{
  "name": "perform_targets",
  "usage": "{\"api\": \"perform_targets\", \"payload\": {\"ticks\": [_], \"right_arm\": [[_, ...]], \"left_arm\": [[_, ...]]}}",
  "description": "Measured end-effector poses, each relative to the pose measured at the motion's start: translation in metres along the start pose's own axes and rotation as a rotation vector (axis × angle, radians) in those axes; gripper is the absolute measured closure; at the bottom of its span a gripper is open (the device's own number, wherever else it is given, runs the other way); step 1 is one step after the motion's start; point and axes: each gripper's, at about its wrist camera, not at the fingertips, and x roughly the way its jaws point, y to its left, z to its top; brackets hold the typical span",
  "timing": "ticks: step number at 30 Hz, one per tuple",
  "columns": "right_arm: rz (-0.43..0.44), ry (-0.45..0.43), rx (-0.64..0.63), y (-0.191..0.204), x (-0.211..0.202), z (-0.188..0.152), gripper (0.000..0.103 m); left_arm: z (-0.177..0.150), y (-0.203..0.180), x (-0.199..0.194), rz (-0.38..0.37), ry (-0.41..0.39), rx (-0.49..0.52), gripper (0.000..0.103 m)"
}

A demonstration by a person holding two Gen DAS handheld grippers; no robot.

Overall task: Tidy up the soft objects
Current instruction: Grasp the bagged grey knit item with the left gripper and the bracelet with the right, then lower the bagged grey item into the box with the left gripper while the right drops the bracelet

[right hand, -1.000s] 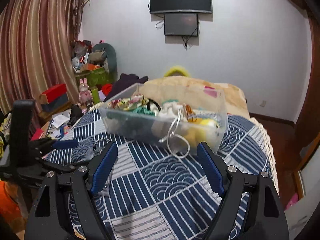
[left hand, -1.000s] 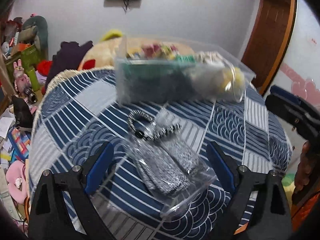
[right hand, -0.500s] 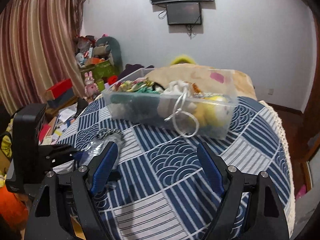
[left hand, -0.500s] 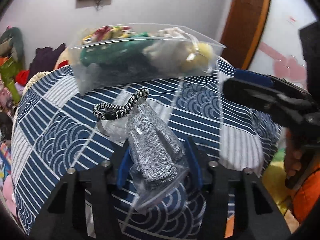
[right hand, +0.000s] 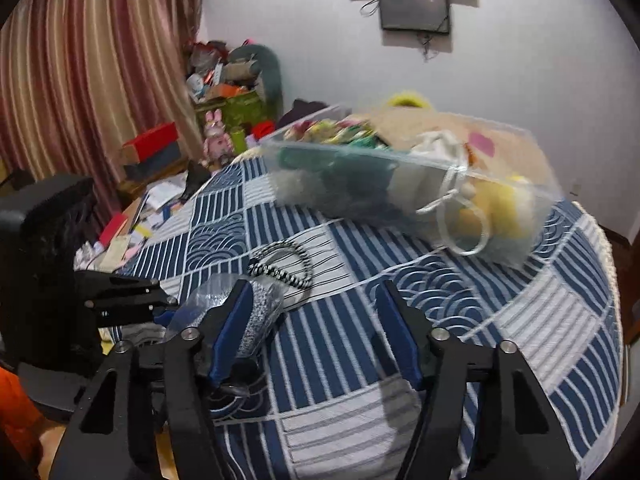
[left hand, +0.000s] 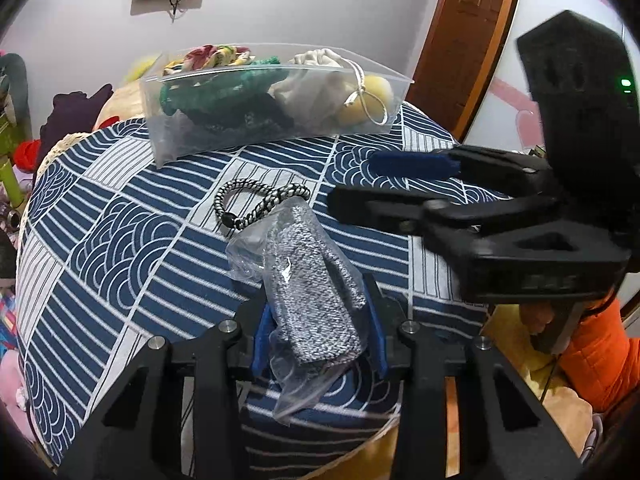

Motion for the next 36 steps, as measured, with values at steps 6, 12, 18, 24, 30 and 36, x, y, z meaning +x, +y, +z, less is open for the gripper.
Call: {"api": "perform_targets", "payload": {"ticks": [6, 12, 18, 24, 30, 36], "right_arm": [[0.017, 0.062, -0.008, 0.007, 0.029, 0.007, 0.062], [0.003, 0.096, -0.045, 0.016, 0.048, 0.014, 0.08], [0.009, 0.124, -0.032, 0.011, 0.041, 0.01, 0.085], [0.026, 0.095, -0.032, 0.009, 0.018, 0.009, 0.079], [-0.006, 0.078, -0.012, 0.007, 0.026, 0.024, 0.071], [-0.032, 0.154, -0.047, 0.015, 0.061, 0.026, 0.071]], "left_arm": [[-0.011, 0.015, -0.016, 0.02, -0.011, -0.025, 0.063], [-0.018, 0.033, -0.027, 0.06, -0.028, -0.061, 0.063], [-0.017, 0.063, -0.035, 0.134, -0.056, -0.151, 0.064], [-0.011, 0.079, -0.043, 0.168, -0.096, -0.211, 0.064], [-0.005, 0.072, -0.045, 0.181, -0.127, -0.193, 0.064], [-0.002, 0.065, -0.043, 0.187, -0.131, -0.159, 0.064]]}}
